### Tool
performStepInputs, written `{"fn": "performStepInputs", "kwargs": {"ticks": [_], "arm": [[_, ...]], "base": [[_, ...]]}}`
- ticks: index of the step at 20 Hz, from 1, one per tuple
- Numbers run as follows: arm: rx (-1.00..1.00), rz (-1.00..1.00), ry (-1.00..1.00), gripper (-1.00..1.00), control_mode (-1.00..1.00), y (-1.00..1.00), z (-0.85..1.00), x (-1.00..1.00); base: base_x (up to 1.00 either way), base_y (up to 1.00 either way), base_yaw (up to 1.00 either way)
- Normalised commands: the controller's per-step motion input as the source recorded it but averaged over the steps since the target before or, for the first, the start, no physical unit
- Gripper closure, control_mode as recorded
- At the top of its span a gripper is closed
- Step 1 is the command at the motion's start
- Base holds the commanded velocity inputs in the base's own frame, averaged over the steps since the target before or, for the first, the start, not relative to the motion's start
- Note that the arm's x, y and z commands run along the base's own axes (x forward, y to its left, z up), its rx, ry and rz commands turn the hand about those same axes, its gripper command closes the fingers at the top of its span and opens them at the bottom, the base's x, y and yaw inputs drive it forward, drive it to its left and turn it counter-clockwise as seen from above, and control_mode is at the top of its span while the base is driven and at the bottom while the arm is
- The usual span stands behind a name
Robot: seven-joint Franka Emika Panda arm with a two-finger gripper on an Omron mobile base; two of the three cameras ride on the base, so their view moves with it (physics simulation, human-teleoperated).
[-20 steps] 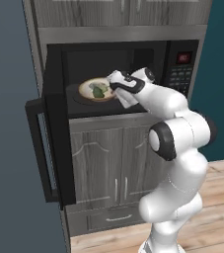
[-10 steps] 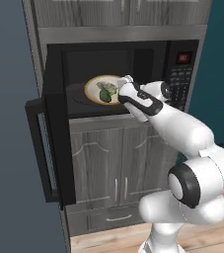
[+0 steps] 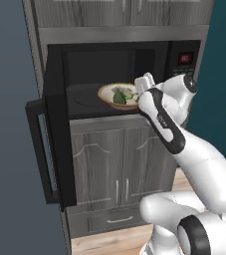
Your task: The microwave is finished heating the fish and broccoli. Take the bowl containing the food and place it on the dining counter.
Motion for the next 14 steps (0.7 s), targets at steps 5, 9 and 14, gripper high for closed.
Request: {"fn": "performStepInputs", "kwargs": {"ticks": [5, 9, 14], "arm": [[0.0, 0.0, 0.1, 1.0, -1.0, -0.14, -0.01, -1.0], [-0.01, 0.0, -0.45, 1.0, -1.0, -0.07, -0.03, -1.0], [0.0, 0.0, -0.13, 1.0, -1.0, 0.0, 0.0, -0.34]], "base": [[0.0, 0.0, 0.0], [0.0, 0.0, 0.0], [0.0, 0.0, 0.0]]}}
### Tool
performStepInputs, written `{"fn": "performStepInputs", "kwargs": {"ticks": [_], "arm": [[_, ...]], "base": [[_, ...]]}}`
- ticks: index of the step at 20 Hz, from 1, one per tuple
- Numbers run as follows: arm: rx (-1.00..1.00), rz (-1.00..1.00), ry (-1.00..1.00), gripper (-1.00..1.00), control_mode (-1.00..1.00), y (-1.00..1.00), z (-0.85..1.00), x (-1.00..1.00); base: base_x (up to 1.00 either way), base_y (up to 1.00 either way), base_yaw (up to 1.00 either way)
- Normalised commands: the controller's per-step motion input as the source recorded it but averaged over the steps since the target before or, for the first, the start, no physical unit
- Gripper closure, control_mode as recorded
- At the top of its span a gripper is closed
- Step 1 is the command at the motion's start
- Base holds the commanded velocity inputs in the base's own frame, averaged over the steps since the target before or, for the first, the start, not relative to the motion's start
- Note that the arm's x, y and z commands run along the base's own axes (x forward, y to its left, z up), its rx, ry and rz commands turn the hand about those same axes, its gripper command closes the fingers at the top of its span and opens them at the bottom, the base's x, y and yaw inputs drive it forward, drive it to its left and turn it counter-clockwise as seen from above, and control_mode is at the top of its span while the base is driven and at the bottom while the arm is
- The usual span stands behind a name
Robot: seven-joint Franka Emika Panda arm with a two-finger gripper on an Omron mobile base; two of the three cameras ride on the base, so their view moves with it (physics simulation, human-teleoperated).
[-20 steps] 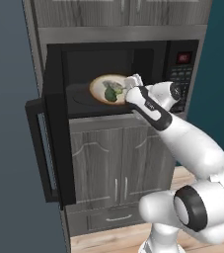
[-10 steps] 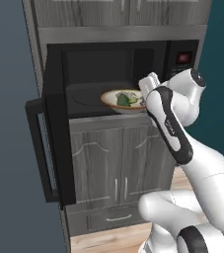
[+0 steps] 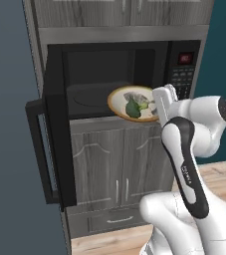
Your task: The microwave is finished heating the fish and broccoli. Take the bowl containing the food and place it on the dining counter.
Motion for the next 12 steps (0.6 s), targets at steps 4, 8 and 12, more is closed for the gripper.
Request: {"fn": "performStepInputs", "kwargs": {"ticks": [4, 8, 12], "arm": [[0.0, 0.0, 0.0, 1.0, -1.0, 0.0, 0.0, 0.0], [0.0, 0.0, 0.0, 1.0, -1.0, 0.0, 0.0, -0.07], [0.0, 0.0, 0.0, 1.0, 1.0, -0.06, 0.0, -0.09]], "base": [[0.0, 0.0, 0.0], [0.0, 0.0, 0.0], [-0.54, -0.57, 0.0]]}}
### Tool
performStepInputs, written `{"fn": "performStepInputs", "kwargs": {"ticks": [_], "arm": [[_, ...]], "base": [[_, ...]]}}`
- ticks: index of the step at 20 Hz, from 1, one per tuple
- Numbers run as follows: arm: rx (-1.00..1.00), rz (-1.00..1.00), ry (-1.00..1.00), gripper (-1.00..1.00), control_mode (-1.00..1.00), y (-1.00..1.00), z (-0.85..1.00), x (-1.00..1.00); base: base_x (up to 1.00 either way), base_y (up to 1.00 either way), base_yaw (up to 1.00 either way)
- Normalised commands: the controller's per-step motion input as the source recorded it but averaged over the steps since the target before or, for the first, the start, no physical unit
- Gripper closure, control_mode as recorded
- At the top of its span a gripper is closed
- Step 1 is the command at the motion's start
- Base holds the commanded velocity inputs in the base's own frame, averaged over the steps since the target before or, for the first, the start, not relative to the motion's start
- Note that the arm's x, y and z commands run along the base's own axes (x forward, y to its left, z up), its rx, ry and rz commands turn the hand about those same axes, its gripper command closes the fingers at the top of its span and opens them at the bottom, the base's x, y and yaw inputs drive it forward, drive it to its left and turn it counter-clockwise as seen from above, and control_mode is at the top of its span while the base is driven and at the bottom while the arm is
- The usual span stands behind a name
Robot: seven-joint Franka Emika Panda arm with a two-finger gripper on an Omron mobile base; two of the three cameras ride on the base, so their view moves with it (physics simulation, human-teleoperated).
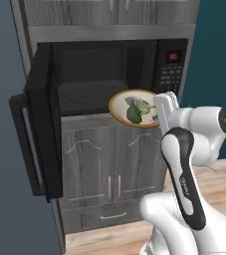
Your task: The microwave is finished heating the fish and broccoli. Take the bowl containing the food and place it on the dining counter.
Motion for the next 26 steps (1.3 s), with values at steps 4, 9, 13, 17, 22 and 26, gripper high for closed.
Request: {"fn": "performStepInputs", "kwargs": {"ticks": [4, 9, 13, 17, 22, 26], "arm": [[0.0, 0.0, 0.0, 1.0, 1.0, 0.0, 0.0, 0.0], [0.0, 0.0, 0.0, 1.0, 1.0, 0.0, 0.0, 0.0], [0.0, 0.0, 0.0, 1.0, 1.0, 0.0, 0.0, 0.0], [0.0, 0.0, 0.0, 1.0, 1.0, 0.0, 0.0, 0.0], [0.0, 0.0, 0.0, 1.0, 1.0, 0.0, 0.0, 0.0], [0.0, 0.0, 0.0, 1.0, 1.0, 0.0, 0.0, 0.0]], "base": [[-0.77, -0.99, 0.04], [-0.33, -0.98, 0.42], [-0.28, -0.71, 0.72], [-0.29, -0.42, 0.91], [-0.27, -0.19, 1.0], [-0.24, -0.16, 1.0]]}}
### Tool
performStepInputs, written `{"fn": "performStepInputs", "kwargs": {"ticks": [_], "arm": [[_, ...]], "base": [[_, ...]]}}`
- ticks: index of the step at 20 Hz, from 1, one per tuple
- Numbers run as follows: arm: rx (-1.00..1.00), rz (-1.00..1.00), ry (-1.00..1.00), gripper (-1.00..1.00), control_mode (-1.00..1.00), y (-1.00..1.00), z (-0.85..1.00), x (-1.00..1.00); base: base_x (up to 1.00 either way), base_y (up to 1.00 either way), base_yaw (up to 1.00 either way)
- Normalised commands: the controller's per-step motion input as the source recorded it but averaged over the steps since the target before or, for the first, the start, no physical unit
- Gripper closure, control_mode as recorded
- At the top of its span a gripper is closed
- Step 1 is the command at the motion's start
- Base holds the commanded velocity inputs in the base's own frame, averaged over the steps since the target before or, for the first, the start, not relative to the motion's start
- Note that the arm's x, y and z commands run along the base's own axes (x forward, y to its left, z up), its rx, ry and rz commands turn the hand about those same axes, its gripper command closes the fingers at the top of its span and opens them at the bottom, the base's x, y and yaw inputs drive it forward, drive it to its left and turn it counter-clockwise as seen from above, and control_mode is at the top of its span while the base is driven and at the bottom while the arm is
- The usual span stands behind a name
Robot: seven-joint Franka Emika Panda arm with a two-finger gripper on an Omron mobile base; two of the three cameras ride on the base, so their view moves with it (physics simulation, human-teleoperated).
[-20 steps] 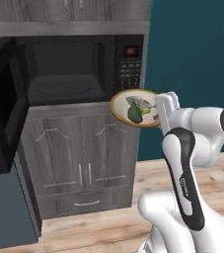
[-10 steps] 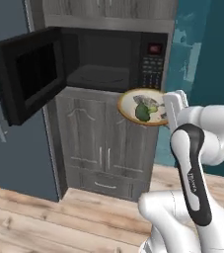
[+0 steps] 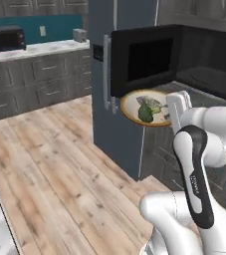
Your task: The microwave is finished heating the fish and broccoli. Take the bowl containing the food and place it on the dining counter.
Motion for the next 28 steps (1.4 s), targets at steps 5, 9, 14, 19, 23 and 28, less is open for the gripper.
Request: {"fn": "performStepInputs", "kwargs": {"ticks": [5, 9, 14, 19, 23, 28], "arm": [[0.0, 0.0, 0.0, 1.0, 1.0, 0.0, 0.0, 0.0], [0.0, 0.0, 0.0, 1.0, 1.0, 0.0, 0.0, 0.0], [0.0, 0.0, 0.0, 1.0, 1.0, 0.0, 0.0, 0.0], [0.0, 0.0, 0.0, 1.0, 1.0, 0.0, 0.0, 0.0], [0.0, 0.0, 0.0, 1.0, 1.0, 0.0, 0.0, 0.0], [0.0, 0.0, 0.0, 1.0, 1.0, 0.0, 0.0, 0.0]], "base": [[-0.17, -0.2, 1.0], [-0.12, -0.33, 0.99], [-0.05, -0.36, 0.97], [0.0, -0.58, 0.85], [0.14, -0.72, 0.56], [0.25, -0.76, 0.39]]}}
